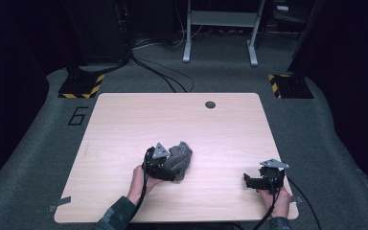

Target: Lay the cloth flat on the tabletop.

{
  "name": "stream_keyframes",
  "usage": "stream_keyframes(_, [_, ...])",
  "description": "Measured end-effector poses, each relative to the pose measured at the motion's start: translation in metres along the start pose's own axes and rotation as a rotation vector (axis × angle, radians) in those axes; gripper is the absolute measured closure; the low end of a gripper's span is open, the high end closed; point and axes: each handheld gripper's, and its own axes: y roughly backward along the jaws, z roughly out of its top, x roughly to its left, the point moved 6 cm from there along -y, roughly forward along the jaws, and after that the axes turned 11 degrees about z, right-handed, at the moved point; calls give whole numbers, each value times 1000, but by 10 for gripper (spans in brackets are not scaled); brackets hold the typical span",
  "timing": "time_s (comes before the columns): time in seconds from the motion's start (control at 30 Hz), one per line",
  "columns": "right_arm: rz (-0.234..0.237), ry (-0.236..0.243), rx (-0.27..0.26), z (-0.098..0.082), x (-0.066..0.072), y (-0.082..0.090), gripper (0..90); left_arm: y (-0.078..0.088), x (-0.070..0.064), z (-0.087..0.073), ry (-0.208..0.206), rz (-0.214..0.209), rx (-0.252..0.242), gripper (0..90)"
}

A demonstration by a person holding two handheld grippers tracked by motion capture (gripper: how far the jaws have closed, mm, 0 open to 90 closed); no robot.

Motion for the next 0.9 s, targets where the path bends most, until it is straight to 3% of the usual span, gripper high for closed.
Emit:
stream_keyframes(0.1, [-14,-36,39,3,1,-1,0,10,8,1,16,10,-9,141])
stream_keyframes(0.17, [-22,-52,27,5,3,-2,4,16,13,2,27,19,-21,148])
stream_keyframes(0.3, [68,-55,-1,16,27,-5,50,20,18,3,44,35,-34,170])
stream_keyframes(0.43, [153,18,-20,37,62,-7,128,20,23,2,38,47,-33,207])
stream_keyframes(0.57, [253,68,-43,64,99,-8,176,20,37,-5,84,70,-43,266])
stream_keyframes(0.7, [303,108,-54,86,132,-10,221,19,53,-17,125,73,-15,314])
stream_keyframes(0.9, [340,184,-64,114,173,-21,272,10,60,-27,138,44,24,328])
